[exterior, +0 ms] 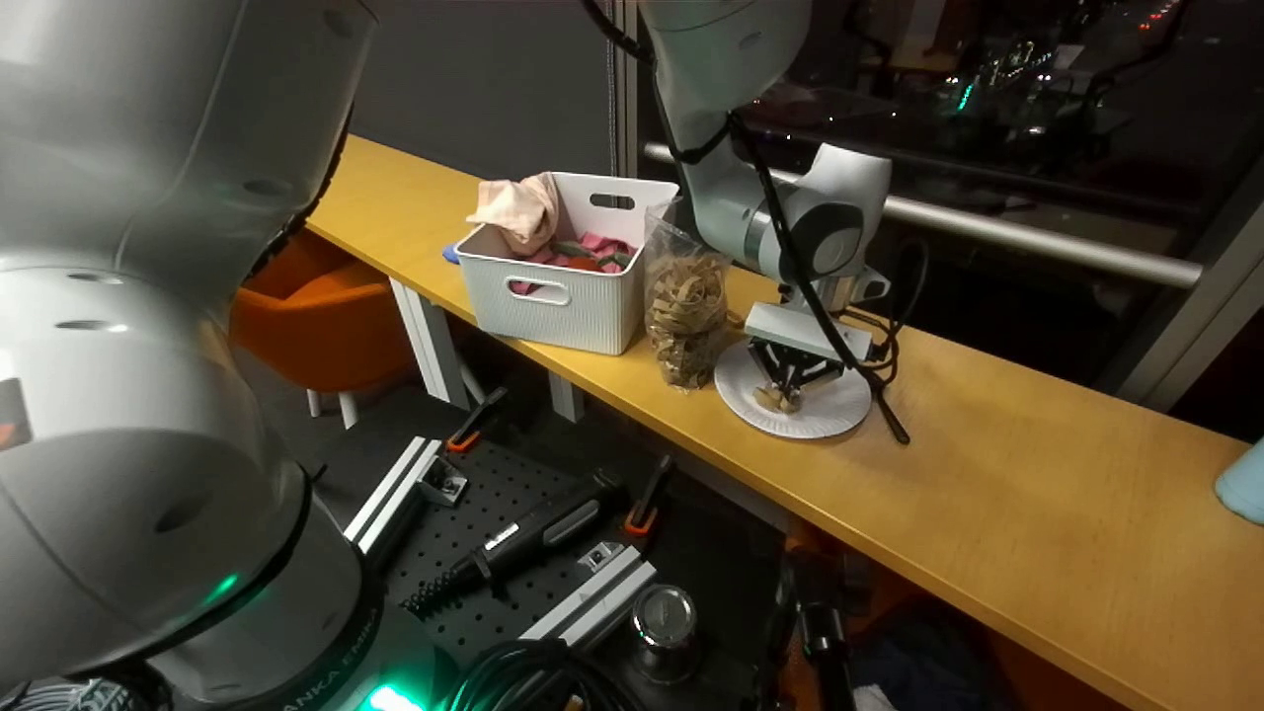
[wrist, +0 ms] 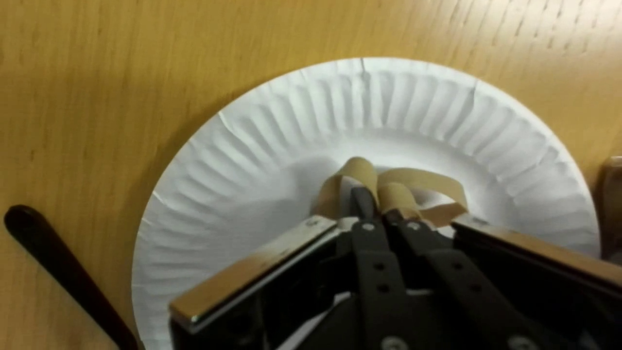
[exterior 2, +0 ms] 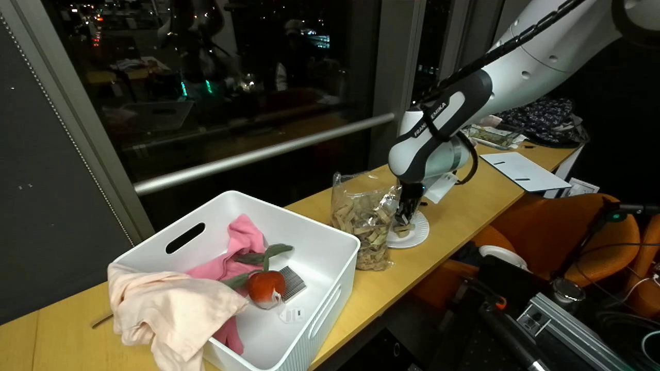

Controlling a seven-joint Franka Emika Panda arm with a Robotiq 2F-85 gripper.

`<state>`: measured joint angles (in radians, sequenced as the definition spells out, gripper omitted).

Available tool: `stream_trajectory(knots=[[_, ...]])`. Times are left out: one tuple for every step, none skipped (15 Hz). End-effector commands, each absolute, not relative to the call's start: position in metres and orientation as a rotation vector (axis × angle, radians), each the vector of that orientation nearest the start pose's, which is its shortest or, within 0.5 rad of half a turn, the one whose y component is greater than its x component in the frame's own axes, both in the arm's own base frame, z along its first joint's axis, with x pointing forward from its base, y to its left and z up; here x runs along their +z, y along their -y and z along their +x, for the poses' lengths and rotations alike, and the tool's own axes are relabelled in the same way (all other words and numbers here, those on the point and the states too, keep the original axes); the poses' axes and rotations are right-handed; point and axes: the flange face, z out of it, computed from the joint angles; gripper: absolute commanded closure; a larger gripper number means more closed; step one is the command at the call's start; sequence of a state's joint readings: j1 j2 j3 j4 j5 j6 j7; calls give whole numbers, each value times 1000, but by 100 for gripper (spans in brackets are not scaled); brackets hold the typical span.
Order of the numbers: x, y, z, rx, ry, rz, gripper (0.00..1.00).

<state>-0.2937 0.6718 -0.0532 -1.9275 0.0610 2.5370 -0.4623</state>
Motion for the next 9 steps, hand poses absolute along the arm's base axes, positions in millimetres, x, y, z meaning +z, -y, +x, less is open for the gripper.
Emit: stream_trajectory(knots=[[157, 216, 567, 17, 101, -3138, 99], [168, 221, 562, -28, 87, -3145, 99], [180, 227, 558, -78, 67, -3150, 99], [192, 232, 554, -128, 51, -3157, 99], [207, 238, 549, -194, 35, -3168, 99], [221, 243, 546, -260, 21, -3176, 99], [237, 249, 541, -336, 13, -3185, 99], [250, 251, 538, -395, 3, -3193, 99], [266, 253, 531, -453, -4, -3205, 99]])
